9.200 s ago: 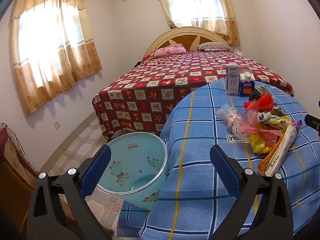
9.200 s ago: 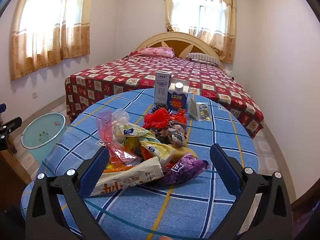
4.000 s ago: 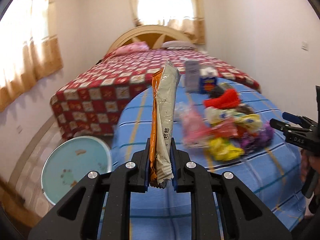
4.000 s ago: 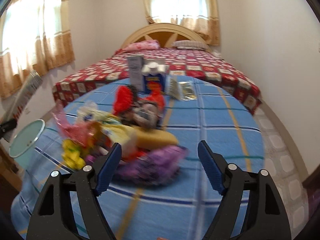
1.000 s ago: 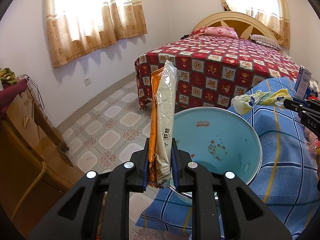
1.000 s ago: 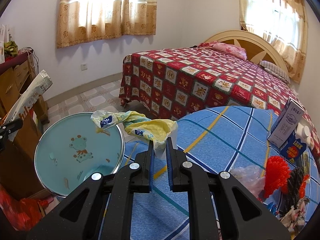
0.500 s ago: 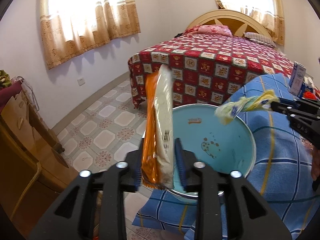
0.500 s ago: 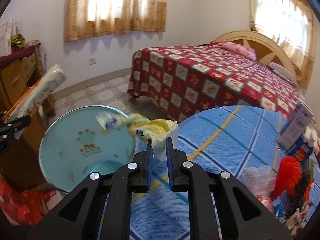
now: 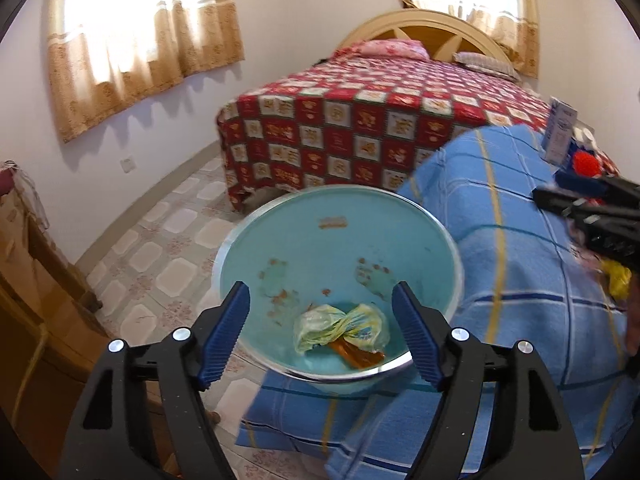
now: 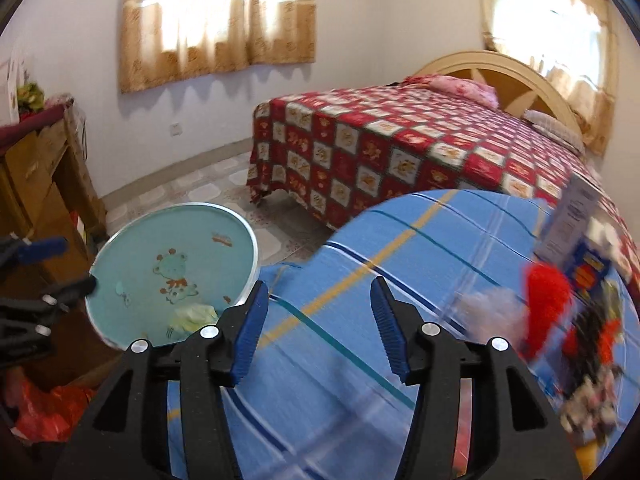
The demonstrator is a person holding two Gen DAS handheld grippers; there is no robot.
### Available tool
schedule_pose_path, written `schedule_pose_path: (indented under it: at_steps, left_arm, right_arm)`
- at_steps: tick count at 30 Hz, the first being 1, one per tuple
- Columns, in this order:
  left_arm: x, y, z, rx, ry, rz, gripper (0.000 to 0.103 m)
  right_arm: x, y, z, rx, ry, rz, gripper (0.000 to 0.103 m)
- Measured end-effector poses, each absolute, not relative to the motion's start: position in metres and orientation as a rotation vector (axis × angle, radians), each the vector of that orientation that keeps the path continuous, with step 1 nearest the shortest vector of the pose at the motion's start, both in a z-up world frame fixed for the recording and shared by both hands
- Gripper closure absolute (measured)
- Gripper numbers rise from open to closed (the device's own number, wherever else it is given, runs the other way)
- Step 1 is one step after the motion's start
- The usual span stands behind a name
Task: Collect trash
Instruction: 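Open both grippers to drop the wrapper and bag into the bin, then grasp the pink plastic bag with the left gripper while the right gripper returns to the pile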
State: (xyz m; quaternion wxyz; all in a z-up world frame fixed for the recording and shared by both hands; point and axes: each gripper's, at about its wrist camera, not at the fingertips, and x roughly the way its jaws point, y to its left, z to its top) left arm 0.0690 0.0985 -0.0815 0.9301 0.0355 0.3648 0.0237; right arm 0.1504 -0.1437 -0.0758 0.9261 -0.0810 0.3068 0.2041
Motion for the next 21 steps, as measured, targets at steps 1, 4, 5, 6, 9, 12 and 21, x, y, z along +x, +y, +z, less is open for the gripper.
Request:
schedule_pose_path:
  at_steps: [1,4,5,6,9,12,21]
  left_arm:
    - [0.069,0.090,-0.085,0.077,0.758,0.023,0.030]
    - [0.068,0.064,-0.093,0.096,0.775,-0.042,0.029]
    - [0.068,0.056,-0.094,0.103,0.776,-0.066,0.029]
    - [0.067,0.044,-0.095,0.113,0.774,-0.093,0.028]
    - [0.068,0.016,-0.096,0.133,0.769,-0.155,0.028]
    - [0.069,-0.007,-0.094,0.144,0.761,-0.203,0.028]
    - [0.074,-0.077,-0.083,0.175,0.712,-0.324,0.028]
  right_arm:
    - [0.143,-0.154,-0.073,-0.158,0.620,0.408,0.045]
    - [0.114,-0.198,-0.065,-0.127,0.593,0.341,0.041]
    - [0.104,-0.215,-0.064,-0.120,0.591,0.314,0.041]
    - [0.093,-0.236,-0.064,-0.112,0.590,0.269,0.040]
    - [0.068,-0.289,-0.065,-0.080,0.596,0.151,0.037]
    - [0.052,-0.339,-0.071,-0.045,0.617,0.040,0.036]
    - [0.033,-0.408,-0.100,0.054,0.659,-0.090,0.035]
